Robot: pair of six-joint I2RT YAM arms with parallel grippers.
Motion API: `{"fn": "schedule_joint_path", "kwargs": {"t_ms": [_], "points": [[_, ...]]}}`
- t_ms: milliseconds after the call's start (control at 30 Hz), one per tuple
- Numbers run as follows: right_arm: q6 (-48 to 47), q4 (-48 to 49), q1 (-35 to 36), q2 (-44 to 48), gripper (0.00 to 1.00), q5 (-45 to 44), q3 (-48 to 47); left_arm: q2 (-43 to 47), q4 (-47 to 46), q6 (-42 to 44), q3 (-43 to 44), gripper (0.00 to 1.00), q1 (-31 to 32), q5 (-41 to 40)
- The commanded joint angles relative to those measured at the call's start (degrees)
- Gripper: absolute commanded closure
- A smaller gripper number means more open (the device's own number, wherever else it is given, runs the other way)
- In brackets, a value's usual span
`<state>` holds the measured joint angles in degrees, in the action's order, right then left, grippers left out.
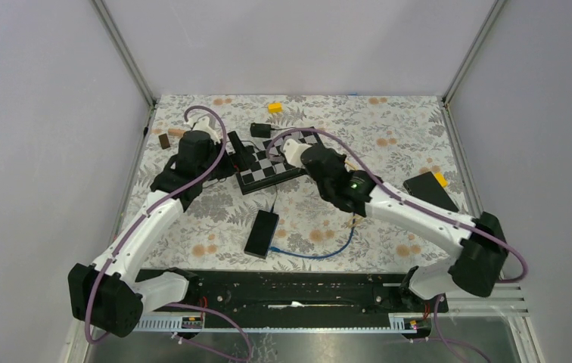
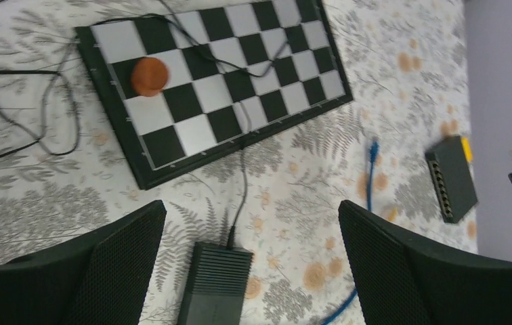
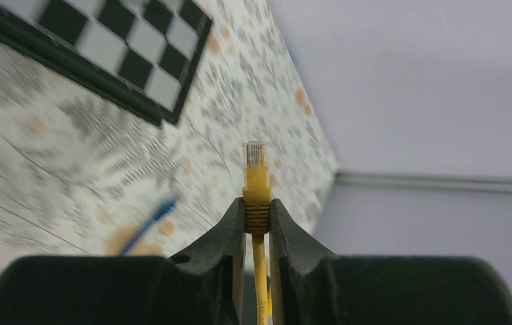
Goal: Insert the plug into the switch port
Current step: Insert the connector into the switch port.
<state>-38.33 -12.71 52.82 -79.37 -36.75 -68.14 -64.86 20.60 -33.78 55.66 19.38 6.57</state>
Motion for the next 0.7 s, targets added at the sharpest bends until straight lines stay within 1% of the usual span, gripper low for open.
{"fn": "schedule_joint_path", "kwargs": {"t_ms": [0, 133, 200, 300, 433, 500, 567, 600, 667], "points": [[-9.7, 0.3, 0.7, -3.4, 1.00, -15.6, 1.2, 1.8, 2.8, -2.5, -1.4, 0.02, -1.0, -9.0], [-6.1, 0.5, 2.8, -3.8, 1.00, -8.7, 6.8, 1.6, 2.5, -2.6, -4.1, 0.01, -1.5, -8.8], [-0.2, 0.5, 4.1, -3.7, 1.00, -3.2, 10.2, 1.1, 1.4, -2.7, -5.5, 0.02, -1.4, -7.0], [11.5, 1.7, 4.7, -2.6, 1.00, 9.8, 14.2, -0.5, 0.6, -2.8, -7.1, 0.01, -1.4, -2.2], [23.7, 10.2, 4.8, 0.3, 1.00, 25.0, 20.8, -1.7, 0.3, -2.8, -9.0, 0.04, -0.7, 1.3], [27.6, 15.7, 4.9, 0.8, 1.00, 29.8, 23.5, -1.3, 0.3, -3.3, -10.5, 0.04, 2.0, -0.2], [29.9, 19.6, 5.0, 0.6, 1.00, 34.1, 26.2, -0.9, 0.2, -4.2, -11.9, 0.04, 6.1, -2.9], [31.1, 21.2, 5.3, 0.2, 1.00, 35.2, 27.1, -0.8, 0.0, -4.9, -12.7, 0.04, 7.9, -3.8], [32.7, 22.7, 5.8, -0.7, 1.00, 36.6, 28.2, -0.1, 0.1, -6.5, -14.5, 0.04, 9.6, -5.6]]}}
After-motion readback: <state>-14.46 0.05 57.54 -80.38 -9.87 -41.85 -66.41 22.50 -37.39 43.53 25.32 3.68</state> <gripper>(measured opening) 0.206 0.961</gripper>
